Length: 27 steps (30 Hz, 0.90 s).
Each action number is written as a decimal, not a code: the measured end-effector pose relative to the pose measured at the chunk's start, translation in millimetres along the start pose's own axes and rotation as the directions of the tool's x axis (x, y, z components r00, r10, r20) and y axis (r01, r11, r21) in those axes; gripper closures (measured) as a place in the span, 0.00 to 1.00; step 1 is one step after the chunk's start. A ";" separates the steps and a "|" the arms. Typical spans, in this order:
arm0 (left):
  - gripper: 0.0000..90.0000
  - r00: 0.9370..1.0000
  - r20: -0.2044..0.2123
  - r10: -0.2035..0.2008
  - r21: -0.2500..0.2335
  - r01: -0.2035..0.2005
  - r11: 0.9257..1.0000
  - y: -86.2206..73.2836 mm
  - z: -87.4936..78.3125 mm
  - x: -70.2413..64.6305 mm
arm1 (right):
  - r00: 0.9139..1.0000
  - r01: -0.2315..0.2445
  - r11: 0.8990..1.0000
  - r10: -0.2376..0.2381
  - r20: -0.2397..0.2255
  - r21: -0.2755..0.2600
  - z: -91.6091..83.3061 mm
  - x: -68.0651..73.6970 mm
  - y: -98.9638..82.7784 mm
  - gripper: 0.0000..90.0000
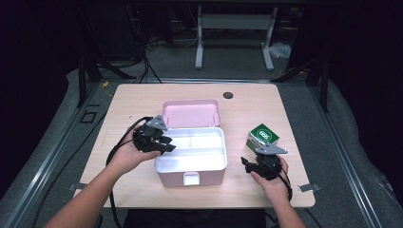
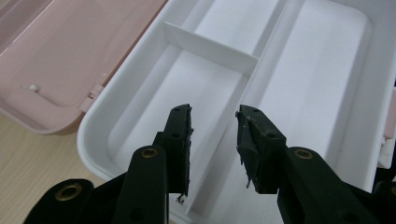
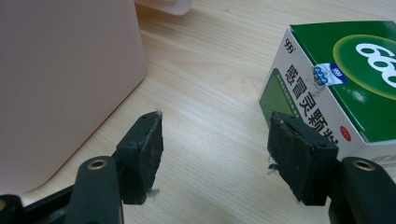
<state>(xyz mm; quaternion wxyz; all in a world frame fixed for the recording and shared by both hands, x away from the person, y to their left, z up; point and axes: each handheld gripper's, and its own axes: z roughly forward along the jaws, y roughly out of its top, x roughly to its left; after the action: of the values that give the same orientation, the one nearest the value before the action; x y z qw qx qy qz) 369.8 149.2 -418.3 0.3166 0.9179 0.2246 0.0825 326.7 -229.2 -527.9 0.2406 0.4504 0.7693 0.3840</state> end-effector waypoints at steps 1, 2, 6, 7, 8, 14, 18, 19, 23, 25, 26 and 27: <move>0.72 1.000 0.006 0.005 0.003 -0.005 1.000 1.4 1.7 -1.0 | 1.000 0.001 1.000 -0.001 -0.001 0.001 0.0 -0.1 0.0 0.39; 0.73 1.000 0.019 0.017 0.015 -0.017 1.000 3.2 2.9 -1.0 | 1.000 0.003 1.000 -0.003 -0.001 0.002 0.1 -0.2 -0.1 0.39; 0.75 0.998 0.030 0.057 0.057 -0.059 0.997 11.7 8.9 -4.1 | 1.000 0.004 1.000 -0.004 0.002 0.004 0.3 0.2 0.0 0.39; 0.75 0.997 0.032 0.068 0.067 -0.070 0.995 13.9 10.2 -5.2 | 1.000 0.004 1.000 -0.004 0.002 0.004 0.3 0.3 0.1 0.39; 0.75 0.996 0.037 0.078 0.073 -0.081 0.994 16.0 11.4 -6.0 | 1.000 0.003 1.000 -0.003 0.001 0.003 0.2 0.4 0.1 0.39; 0.76 0.992 0.060 0.114 0.099 -0.120 0.988 26.3 17.0 -9.3 | 1.000 0.002 1.000 -0.002 -0.001 0.002 0.0 0.3 0.0 0.39; 0.81 0.989 0.068 0.128 0.119 -0.135 0.984 30.0 19.7 -10.6 | 1.000 0.002 1.000 -0.002 -0.004 0.000 -0.3 0.5 -0.1 0.39; 0.82 0.988 0.062 0.145 0.140 -0.152 0.978 32.6 21.5 -11.3 | 1.000 0.002 1.000 -0.002 -0.004 0.000 -0.3 0.4 -0.1 0.39; 0.84 0.983 0.062 0.175 0.185 -0.184 0.965 38.4 24.7 -14.0 | 1.000 0.003 1.000 -0.003 -0.003 0.003 -0.1 0.4 -0.1 0.39; 0.85 0.980 0.063 0.190 0.206 -0.199 0.958 41.7 26.1 -16.1 | 1.000 0.004 1.000 -0.004 -0.002 0.003 0.1 0.6 -0.2 0.39; 0.85 0.980 0.063 0.190 0.206 -0.199 0.958 41.7 26.1 -16.1 | 1.000 0.004 1.000 -0.004 -0.002 0.003 0.1 0.6 -0.2 0.39; 0.85 0.976 0.060 0.208 0.226 -0.216 0.950 44.7 28.1 -18.2 | 1.000 0.005 1.000 -0.005 -0.006 0.006 -0.1 0.5 -0.1 0.39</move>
<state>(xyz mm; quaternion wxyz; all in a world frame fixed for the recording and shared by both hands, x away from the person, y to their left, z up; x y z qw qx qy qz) 378.0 94.3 -412.9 0.2006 0.9686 0.1273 0.0730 326.4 -228.8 -528.0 0.2379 0.4479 0.7724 0.3823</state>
